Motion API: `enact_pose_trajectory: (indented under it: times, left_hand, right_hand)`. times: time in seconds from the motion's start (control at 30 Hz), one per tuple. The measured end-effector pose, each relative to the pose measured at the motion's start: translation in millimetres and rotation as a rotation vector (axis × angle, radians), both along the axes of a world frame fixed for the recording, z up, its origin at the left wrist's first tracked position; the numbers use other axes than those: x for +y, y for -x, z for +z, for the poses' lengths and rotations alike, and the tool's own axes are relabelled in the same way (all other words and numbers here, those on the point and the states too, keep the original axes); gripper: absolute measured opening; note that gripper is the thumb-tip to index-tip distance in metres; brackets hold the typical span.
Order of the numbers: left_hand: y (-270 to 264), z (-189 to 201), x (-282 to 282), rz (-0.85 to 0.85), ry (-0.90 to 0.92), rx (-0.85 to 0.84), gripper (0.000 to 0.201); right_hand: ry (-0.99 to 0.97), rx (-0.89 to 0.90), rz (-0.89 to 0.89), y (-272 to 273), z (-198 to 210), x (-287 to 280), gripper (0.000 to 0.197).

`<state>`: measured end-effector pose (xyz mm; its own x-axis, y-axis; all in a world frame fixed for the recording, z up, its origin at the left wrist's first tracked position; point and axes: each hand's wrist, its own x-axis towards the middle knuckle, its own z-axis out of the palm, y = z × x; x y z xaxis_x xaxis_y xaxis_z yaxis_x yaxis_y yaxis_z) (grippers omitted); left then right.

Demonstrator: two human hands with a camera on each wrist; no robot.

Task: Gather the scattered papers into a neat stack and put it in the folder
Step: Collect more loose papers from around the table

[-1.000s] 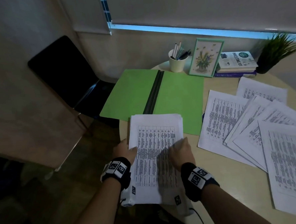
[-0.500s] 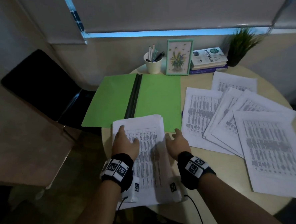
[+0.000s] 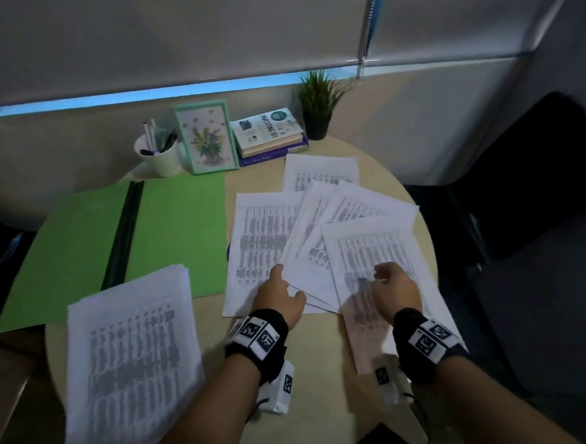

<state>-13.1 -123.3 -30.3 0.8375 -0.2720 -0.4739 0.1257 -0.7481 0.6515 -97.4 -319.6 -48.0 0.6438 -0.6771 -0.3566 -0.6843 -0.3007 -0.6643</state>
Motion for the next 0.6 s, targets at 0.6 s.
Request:
enact_pose_trajectory:
  times: [0.6]
  left_hand:
    - [-41.0,-56.6,-87.0,0.004,-0.475,-0.109,0.113]
  right_hand:
    - [0.092,0.277,0.076,35.6,-23.2,-155.0,0.042]
